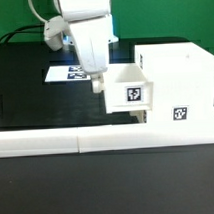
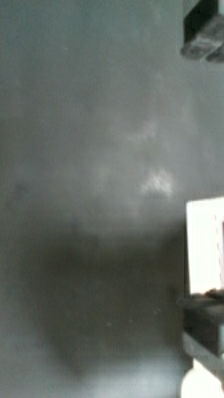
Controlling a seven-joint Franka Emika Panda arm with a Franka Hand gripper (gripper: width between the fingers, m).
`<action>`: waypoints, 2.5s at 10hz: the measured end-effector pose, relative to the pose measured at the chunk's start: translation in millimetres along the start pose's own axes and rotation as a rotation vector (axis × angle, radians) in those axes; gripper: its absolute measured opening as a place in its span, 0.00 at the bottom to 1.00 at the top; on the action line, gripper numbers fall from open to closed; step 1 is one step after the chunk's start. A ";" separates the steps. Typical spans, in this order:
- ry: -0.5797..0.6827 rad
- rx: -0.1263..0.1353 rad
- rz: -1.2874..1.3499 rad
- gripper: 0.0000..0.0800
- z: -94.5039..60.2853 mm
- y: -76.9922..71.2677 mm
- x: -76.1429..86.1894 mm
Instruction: Assemble drawer
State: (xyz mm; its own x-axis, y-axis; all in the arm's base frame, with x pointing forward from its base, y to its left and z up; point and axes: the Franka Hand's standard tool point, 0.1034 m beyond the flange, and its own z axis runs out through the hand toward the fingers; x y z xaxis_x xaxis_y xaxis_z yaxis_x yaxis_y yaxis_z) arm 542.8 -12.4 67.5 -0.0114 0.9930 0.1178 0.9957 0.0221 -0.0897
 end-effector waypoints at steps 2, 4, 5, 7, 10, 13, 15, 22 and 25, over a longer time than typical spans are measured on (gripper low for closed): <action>0.000 -0.001 0.021 0.81 -3.3 3.7 4.4; -0.001 -0.001 0.023 0.81 -4.0 3.1 -0.4; -0.003 0.000 0.024 0.81 -3.5 -0.4 -12.4; -0.002 0.003 0.033 0.81 -2.8 -3.9 -29.9; 0.005 0.009 0.035 0.81 -2.3 5.9 -24.4; 0.011 0.007 0.070 0.81 -2.8 9.8 -8.2; 0.016 0.005 0.085 0.81 -2.3 11.2 3.7; 0.024 0.011 0.154 0.81 3.8 16.4 37.1; 0.023 0.014 0.159 0.81 3.9 14.5 34.8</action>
Offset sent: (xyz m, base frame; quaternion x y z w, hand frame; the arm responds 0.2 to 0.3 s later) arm 0.0005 -0.0066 0.0077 -0.0053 -0.0041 0.0121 0.9999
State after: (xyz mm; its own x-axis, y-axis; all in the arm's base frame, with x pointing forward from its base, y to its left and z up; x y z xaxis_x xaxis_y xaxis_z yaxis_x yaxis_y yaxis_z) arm 556.5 22.9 66.4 0.1480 0.9812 0.1236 0.9835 -0.1329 -0.1226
